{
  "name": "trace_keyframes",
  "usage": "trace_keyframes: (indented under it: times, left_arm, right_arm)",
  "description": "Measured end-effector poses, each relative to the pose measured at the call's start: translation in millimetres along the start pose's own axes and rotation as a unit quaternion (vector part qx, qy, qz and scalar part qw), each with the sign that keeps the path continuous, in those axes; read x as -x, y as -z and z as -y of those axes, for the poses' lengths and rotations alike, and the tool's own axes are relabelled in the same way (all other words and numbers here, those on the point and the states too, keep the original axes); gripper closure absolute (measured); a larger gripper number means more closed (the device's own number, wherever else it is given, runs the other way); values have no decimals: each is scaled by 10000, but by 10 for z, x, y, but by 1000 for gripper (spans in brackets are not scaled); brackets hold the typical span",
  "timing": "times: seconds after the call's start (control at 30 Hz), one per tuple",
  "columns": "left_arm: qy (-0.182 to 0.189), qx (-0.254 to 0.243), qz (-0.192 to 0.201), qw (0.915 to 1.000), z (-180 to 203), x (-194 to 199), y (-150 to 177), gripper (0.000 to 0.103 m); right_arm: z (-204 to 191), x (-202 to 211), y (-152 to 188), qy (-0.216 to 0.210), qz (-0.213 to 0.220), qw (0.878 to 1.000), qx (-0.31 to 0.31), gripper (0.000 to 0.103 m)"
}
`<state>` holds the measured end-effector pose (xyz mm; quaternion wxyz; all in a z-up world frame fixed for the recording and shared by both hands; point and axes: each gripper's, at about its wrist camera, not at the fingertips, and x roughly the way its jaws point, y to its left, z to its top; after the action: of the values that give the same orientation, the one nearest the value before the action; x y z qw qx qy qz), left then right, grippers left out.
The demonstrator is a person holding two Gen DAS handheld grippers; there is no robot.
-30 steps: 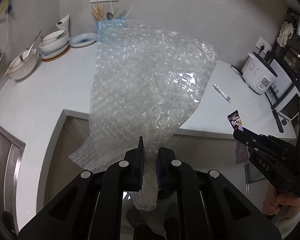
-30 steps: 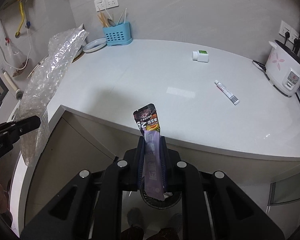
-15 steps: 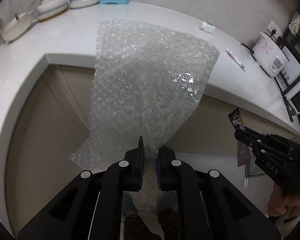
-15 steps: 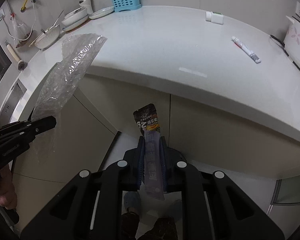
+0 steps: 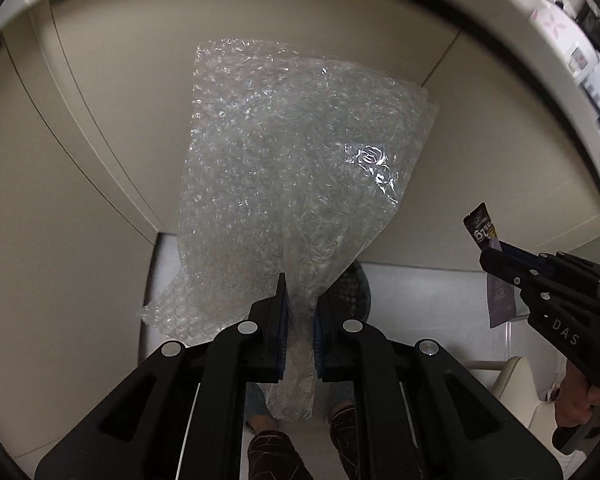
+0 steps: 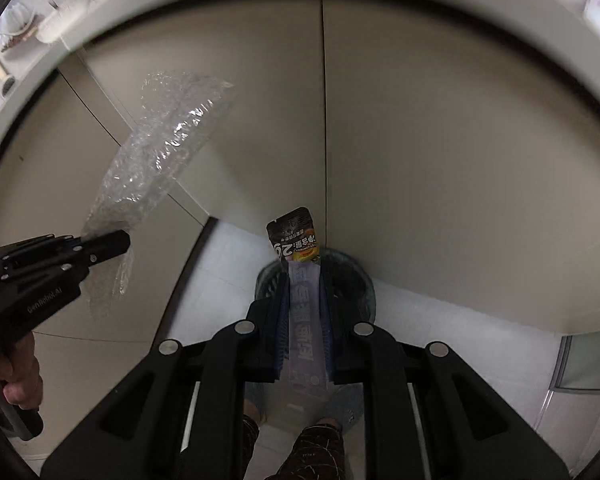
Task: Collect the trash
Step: 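Lift the bubble wrap and purple sachet and carry them down to the wastebasket, then open the left tool over the basket while the right tool releases the sachet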
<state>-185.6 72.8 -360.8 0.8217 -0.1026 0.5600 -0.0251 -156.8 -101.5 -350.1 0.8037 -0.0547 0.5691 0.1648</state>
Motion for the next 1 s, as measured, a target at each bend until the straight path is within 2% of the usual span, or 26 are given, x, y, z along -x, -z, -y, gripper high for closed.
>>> trace_keyframes:
  times: [0.17, 0.47, 0.77, 1.0]
  left_arm:
    - [36, -69, -209, 9998, -23, -569, 152, 94]
    - [-18, -341, -675, 9971, 0, -1537, 262, 94]
    - [-24, -337, -1132, 9930, 258, -2398, 403, 94]
    - [55, -382, -1276, 9911, 425, -2890, 546, 94]
  right_arm:
    - [131, -559, 212, -141, -269, 9989, -350, 89]
    - [474, -1434, 371, -124, -308, 9958, -848, 89]
    - [871, -1908, 635, -57, -550, 9937, -980, 89]
    - [1018, -2126, 828, 54, -745, 9928, -939, 89]
